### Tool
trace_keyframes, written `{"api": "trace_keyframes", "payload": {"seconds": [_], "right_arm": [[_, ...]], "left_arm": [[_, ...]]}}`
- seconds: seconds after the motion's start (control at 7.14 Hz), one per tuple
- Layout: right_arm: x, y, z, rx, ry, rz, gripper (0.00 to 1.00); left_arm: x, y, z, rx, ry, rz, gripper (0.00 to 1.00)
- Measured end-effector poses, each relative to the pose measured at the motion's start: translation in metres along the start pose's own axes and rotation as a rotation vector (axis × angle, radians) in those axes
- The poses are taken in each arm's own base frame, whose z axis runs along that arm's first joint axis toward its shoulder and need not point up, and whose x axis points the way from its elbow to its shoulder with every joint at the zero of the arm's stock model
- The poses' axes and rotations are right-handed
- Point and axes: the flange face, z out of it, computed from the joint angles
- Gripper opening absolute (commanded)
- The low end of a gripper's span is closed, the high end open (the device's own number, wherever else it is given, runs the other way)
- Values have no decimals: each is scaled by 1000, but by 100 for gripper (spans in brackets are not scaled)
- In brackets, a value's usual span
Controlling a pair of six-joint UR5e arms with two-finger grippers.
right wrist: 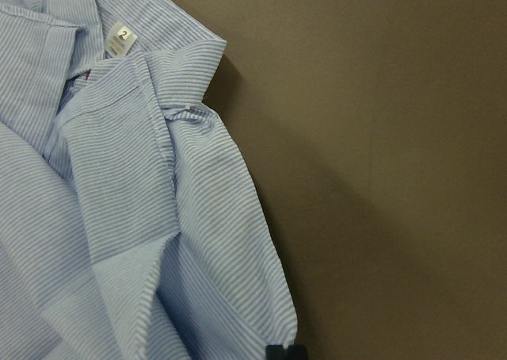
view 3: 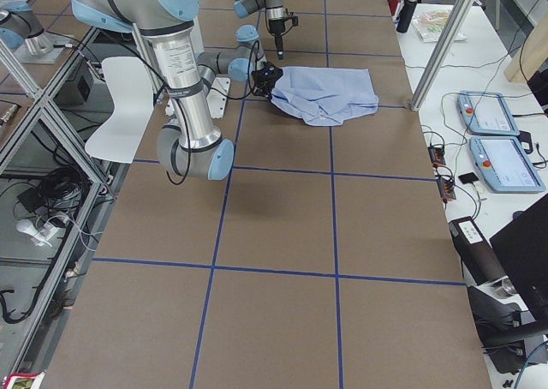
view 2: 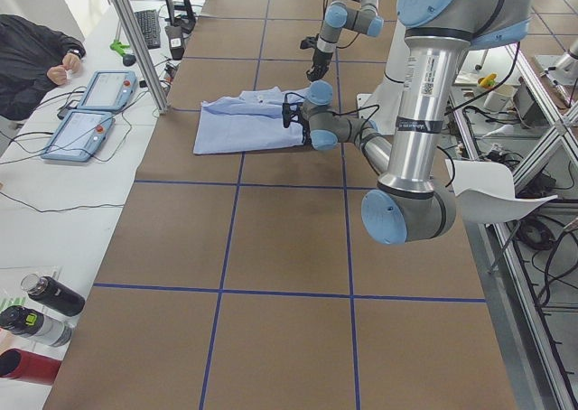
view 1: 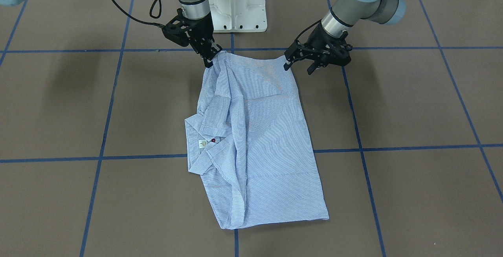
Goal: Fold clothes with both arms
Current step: 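Lower both grippers to the folded shirt's edges nearest the robot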
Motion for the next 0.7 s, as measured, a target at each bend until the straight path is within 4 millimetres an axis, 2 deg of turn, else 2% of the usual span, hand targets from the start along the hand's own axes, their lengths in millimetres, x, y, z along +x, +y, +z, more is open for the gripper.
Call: {"api": "trace_keyframes", "payload": {"seconds": [0.14, 0.7], "right_arm": [[0, 0, 0, 1, 0, 0, 0], [0, 0, -1, 1, -3, 0, 0]], "left_arm": [[0, 18, 8, 6, -5, -36, 100], [-2, 51, 27, -16, -27, -87, 99]]}}
